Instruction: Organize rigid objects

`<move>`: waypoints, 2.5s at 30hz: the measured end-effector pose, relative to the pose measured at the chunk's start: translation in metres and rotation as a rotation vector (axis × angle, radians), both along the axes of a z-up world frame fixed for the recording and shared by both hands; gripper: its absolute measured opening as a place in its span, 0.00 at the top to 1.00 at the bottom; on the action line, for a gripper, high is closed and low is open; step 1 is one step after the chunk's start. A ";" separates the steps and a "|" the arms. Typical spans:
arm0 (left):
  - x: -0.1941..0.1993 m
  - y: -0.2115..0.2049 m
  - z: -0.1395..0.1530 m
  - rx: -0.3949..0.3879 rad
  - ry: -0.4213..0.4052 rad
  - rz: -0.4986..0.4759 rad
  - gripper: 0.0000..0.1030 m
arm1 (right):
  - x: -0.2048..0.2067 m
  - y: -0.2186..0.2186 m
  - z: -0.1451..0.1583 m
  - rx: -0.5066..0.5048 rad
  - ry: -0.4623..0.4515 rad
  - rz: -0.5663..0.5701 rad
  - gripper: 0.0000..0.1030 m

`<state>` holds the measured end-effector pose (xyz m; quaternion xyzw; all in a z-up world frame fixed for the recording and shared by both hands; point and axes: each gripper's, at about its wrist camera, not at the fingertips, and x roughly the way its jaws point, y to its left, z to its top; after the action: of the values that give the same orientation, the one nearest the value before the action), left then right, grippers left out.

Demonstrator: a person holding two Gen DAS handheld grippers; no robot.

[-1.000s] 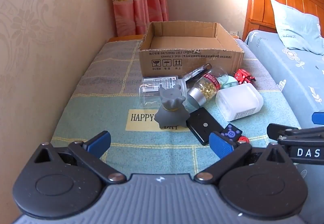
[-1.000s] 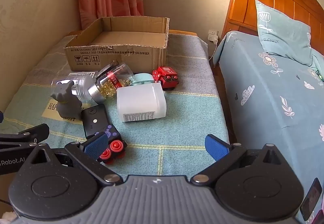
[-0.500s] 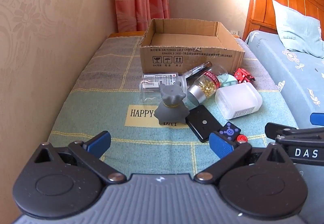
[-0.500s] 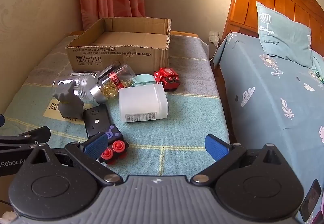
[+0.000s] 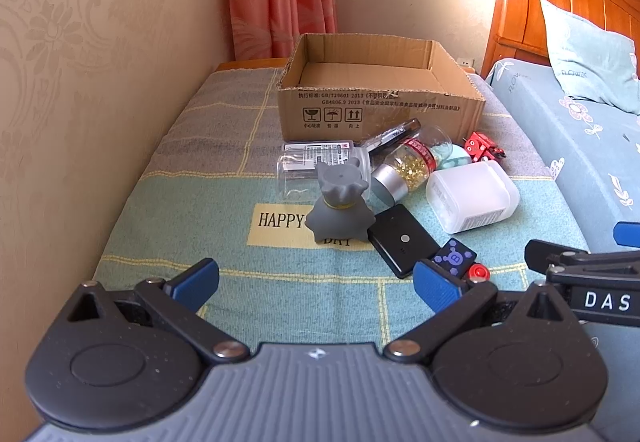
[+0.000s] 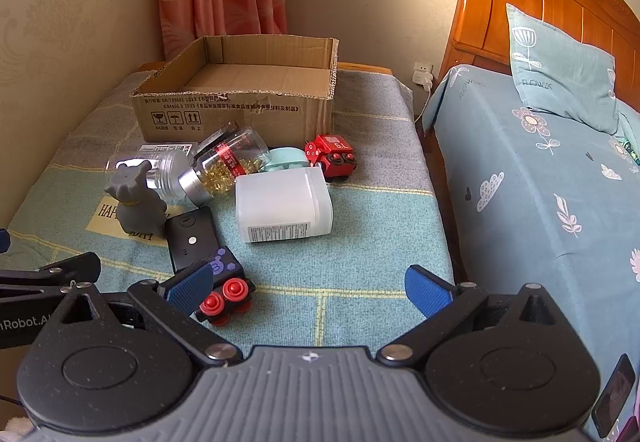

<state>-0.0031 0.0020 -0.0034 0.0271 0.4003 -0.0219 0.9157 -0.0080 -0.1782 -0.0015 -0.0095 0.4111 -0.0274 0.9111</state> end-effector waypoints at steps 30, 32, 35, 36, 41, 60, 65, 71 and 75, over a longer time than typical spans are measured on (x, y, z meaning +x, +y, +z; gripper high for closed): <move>0.001 0.000 0.002 0.011 -0.002 0.004 0.00 | 0.000 0.001 0.002 -0.001 -0.002 0.002 0.00; 0.001 0.000 0.002 0.013 -0.003 0.005 0.01 | 0.001 0.001 0.003 0.000 -0.004 0.005 0.00; 0.002 0.001 0.002 0.012 -0.002 0.005 0.01 | 0.001 0.002 0.005 -0.001 -0.006 0.008 0.00; 0.002 0.001 0.002 0.012 -0.001 0.004 0.01 | 0.001 0.002 0.005 -0.001 -0.007 0.009 0.00; 0.003 0.001 0.002 0.012 0.000 0.003 0.01 | 0.001 0.002 0.005 -0.003 -0.012 0.011 0.00; 0.015 0.004 0.003 0.008 -0.001 -0.019 0.01 | 0.007 0.004 0.008 -0.014 -0.030 0.046 0.00; 0.022 0.007 -0.004 0.004 0.014 -0.026 0.00 | 0.012 0.005 0.003 -0.011 -0.024 0.067 0.00; 0.040 0.016 -0.010 -0.001 0.035 -0.004 0.01 | 0.019 0.004 -0.004 -0.009 -0.023 0.093 0.00; 0.054 0.019 -0.009 -0.007 0.030 -0.002 0.01 | 0.027 0.002 -0.009 0.006 -0.008 0.098 0.00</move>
<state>0.0513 0.0214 -0.0123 0.0238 0.4141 -0.0245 0.9096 0.0192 -0.1765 -0.0106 -0.0266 0.4065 0.0183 0.9131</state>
